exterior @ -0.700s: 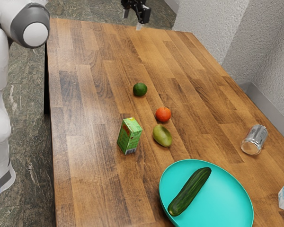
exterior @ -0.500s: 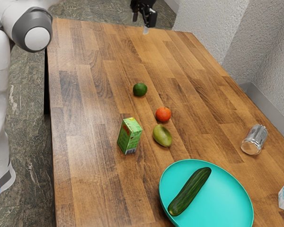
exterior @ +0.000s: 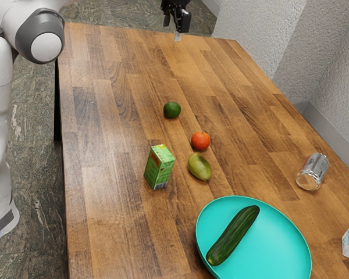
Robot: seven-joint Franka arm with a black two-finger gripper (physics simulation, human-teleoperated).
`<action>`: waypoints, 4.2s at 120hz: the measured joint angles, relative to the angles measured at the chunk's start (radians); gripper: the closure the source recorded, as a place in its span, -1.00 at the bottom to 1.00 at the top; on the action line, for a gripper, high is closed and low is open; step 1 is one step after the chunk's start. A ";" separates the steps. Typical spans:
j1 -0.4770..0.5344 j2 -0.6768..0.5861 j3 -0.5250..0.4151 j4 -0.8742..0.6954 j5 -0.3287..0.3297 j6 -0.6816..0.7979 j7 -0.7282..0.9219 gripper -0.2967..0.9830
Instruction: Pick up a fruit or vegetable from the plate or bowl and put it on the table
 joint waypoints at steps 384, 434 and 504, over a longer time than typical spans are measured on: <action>-0.542 0.519 -0.240 0.164 -0.071 0.218 -1.379 -0.51; -0.606 0.572 -0.194 0.166 -0.073 0.283 -1.443 -0.51; -0.771 0.628 0.083 0.156 -0.249 0.284 -1.480 -0.50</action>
